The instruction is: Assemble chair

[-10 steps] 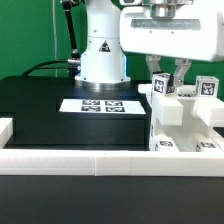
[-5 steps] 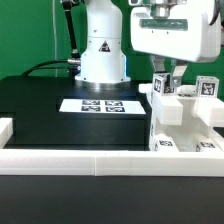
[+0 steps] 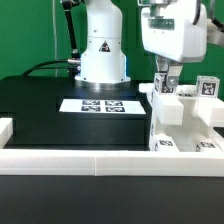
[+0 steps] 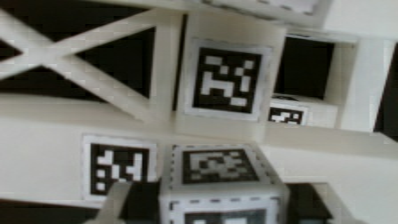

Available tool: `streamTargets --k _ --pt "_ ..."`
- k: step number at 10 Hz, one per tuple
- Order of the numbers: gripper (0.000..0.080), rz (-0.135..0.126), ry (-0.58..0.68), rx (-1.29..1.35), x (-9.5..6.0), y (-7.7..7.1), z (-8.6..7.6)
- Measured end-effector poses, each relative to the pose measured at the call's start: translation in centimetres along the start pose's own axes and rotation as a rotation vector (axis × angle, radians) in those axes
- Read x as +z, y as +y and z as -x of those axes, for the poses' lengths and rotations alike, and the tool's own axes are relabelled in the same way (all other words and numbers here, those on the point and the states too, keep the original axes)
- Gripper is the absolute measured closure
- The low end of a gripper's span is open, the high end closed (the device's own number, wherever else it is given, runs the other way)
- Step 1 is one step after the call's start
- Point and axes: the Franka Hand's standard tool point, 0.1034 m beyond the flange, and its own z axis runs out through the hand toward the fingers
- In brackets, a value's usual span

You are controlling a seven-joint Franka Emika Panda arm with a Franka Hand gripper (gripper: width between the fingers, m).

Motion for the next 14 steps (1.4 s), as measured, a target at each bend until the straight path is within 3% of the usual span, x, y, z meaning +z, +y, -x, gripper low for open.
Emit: streamTargets --k 2,3,4,9,11,14 --pt "0.0279 0.0 -0.001 -0.02 0.0 0.0 0.06" --pt "0.0279 0.0 -0.001 -0.045 0.0 0.0 0.08" --pt "0.0174 -0.001 -0.001 -0.08 -0.04 -0.02 0.08" --pt "0.0151 -0.001 0.0 -0.477 -0.02 -0.03 -0.07" --pt "0.0151 0.02 0.025 -0.712 0.33 0.16 -0.1" --pt "0.0151 0.027 0.027 -0.966 0.4 0.16 -0.11"
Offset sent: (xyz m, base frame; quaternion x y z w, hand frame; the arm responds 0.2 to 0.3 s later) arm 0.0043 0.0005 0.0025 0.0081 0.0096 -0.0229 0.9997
